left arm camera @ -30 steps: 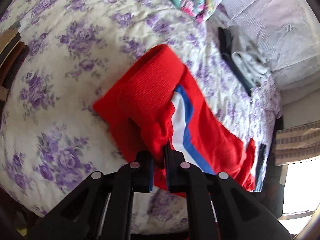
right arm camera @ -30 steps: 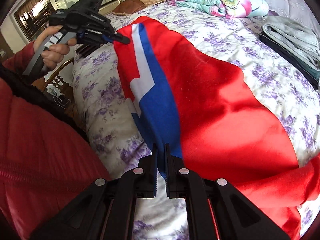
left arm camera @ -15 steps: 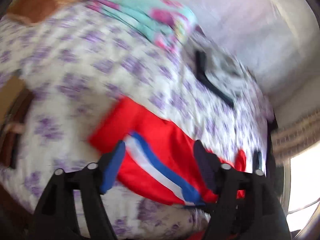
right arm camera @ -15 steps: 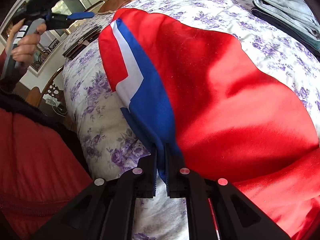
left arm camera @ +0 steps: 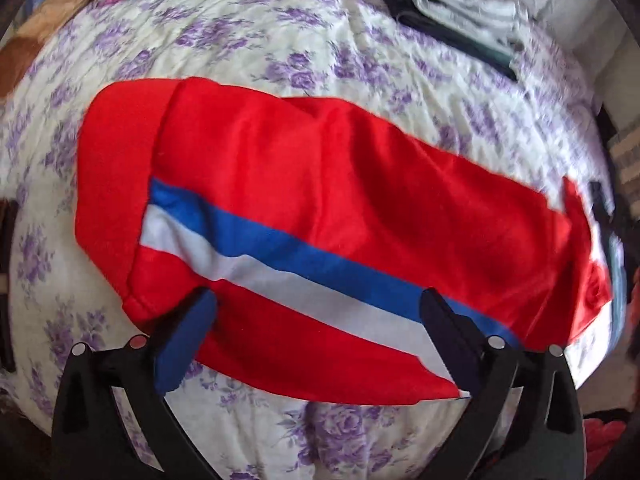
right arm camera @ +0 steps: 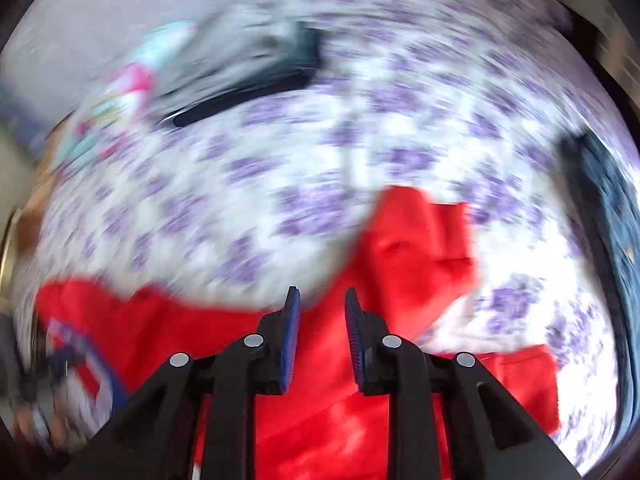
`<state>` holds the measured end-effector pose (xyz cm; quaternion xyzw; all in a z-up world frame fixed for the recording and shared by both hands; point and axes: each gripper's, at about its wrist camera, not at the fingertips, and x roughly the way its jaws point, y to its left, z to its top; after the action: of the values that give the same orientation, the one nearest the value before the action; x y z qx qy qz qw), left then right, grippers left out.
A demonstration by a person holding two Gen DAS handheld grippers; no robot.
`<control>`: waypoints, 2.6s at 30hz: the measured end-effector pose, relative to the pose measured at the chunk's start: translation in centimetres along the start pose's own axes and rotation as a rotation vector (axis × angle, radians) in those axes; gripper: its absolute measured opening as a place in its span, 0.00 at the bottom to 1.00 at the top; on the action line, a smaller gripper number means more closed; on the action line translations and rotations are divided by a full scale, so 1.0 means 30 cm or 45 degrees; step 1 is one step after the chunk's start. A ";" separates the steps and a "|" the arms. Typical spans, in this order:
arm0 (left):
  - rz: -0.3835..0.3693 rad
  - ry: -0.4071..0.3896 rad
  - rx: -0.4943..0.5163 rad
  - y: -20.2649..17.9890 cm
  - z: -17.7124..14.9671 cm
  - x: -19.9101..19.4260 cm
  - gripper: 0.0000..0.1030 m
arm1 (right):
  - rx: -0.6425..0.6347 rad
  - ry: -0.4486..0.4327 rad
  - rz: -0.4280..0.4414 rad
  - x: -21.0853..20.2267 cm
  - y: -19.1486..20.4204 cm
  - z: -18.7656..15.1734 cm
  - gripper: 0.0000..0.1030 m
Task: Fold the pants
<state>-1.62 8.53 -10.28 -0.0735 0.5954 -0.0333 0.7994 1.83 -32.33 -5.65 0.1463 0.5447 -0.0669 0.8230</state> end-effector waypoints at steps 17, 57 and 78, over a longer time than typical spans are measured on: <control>0.135 -0.016 0.295 -0.062 -0.028 0.033 0.96 | -0.057 -0.015 -0.280 0.137 0.018 0.000 0.13; 0.009 -0.092 0.159 0.048 -0.013 -0.044 0.79 | 0.848 -0.072 0.171 -0.157 -0.573 -0.573 0.04; 0.162 -0.094 0.213 -0.014 -0.042 -0.023 0.82 | -0.441 0.118 0.452 0.149 0.473 -0.038 0.06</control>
<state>-3.02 8.10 -9.92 0.0303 0.5642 -0.0293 0.8246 6.44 -18.28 -7.77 0.0995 0.5511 0.1799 0.8087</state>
